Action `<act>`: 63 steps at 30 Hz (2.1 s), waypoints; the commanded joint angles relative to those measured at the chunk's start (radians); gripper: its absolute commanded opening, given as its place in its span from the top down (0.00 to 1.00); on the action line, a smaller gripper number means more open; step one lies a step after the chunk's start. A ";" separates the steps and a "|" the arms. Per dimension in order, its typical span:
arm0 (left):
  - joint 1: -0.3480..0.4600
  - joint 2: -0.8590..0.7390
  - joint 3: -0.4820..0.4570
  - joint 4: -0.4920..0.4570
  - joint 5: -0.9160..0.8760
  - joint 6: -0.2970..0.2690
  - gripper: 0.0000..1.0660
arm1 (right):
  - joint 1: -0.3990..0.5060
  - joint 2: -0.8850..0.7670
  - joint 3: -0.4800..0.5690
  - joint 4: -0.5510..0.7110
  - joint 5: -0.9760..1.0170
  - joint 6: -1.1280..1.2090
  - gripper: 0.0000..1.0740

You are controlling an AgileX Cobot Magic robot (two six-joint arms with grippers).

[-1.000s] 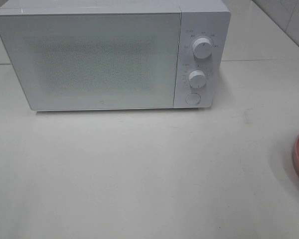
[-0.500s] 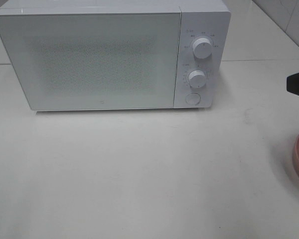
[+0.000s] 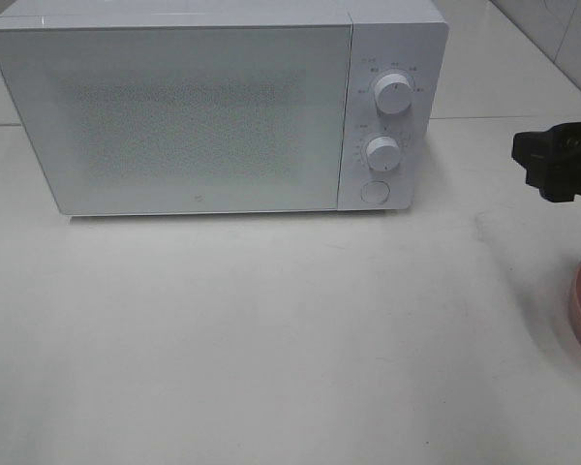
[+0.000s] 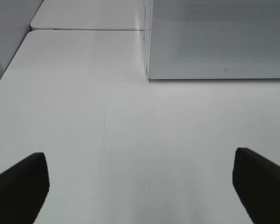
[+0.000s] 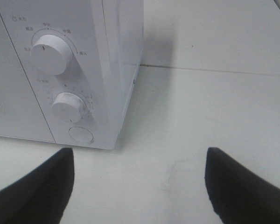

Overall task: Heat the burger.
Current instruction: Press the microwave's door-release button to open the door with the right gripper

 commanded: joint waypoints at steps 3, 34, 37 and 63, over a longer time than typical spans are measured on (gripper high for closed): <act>0.003 -0.023 0.002 -0.004 -0.016 0.000 0.06 | -0.003 0.092 0.035 0.066 -0.194 -0.022 0.31; 0.003 -0.023 0.002 -0.004 -0.016 0.000 0.06 | 0.625 0.523 0.036 0.885 -0.766 -0.332 0.31; 0.003 -0.023 0.002 -0.004 -0.016 0.000 0.06 | 0.625 0.523 0.033 0.885 -0.765 -0.332 0.31; 0.003 -0.018 0.002 -0.004 -0.016 0.000 0.06 | 0.625 0.523 0.032 0.884 -0.713 0.795 0.81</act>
